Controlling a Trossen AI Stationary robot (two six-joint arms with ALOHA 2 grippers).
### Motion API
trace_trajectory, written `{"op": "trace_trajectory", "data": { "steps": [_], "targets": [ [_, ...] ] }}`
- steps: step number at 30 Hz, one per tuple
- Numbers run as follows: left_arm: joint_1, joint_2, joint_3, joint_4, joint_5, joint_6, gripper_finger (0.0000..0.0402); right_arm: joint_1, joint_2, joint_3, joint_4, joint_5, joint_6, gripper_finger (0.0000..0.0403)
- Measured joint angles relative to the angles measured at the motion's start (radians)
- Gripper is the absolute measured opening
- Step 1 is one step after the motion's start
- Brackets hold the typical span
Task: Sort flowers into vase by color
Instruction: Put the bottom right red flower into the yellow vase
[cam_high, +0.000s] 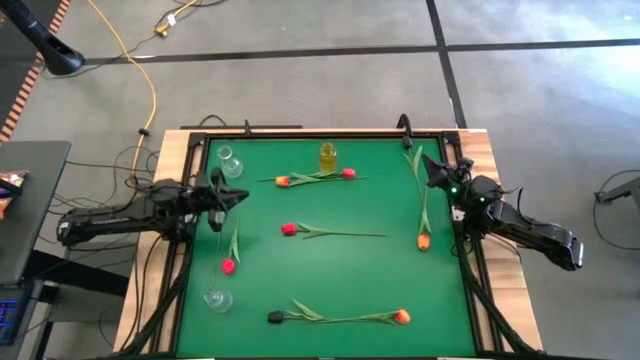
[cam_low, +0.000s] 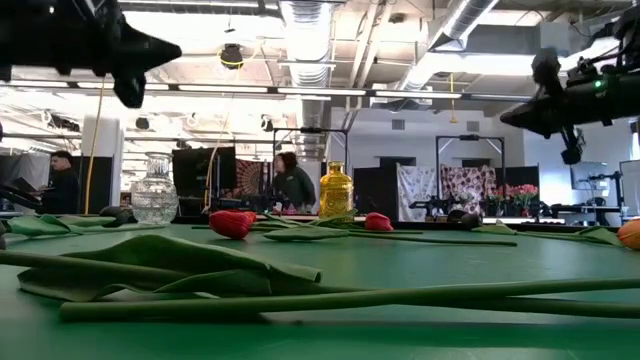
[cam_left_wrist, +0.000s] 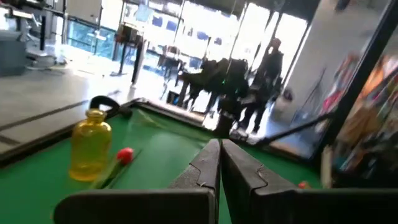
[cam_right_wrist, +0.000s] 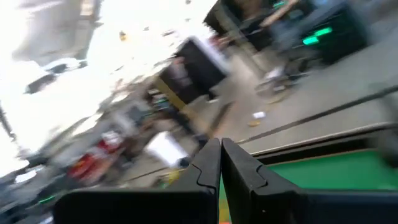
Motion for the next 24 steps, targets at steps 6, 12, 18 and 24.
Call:
{"op": "trace_trajectory", "data": {
  "steps": [6, 12, 18, 24],
  "targets": [
    [0.0, 0.144, 0.172, -0.135, -0.061, 0.119, 0.0007, 0.006, 0.0, 0.003, 0.107, -0.199, 0.037, 0.0043],
    [0.0, 0.323, 0.301, -0.15, -0.081, 0.28, 0.0057, 0.097, 0.051, 0.08, 0.098, -0.208, 0.017, 0.0043],
    [0.0, 0.475, 0.399, -0.18, -0.072, 0.337, 0.0133, 0.211, 0.243, 0.218, 0.098, -0.158, -0.073, 0.0043],
    [0.0, 0.562, 0.485, -0.236, -0.053, 0.32, 0.0197, 0.288, 0.516, 0.391, 0.095, -0.15, -0.161, 0.0043]
  ]
}}
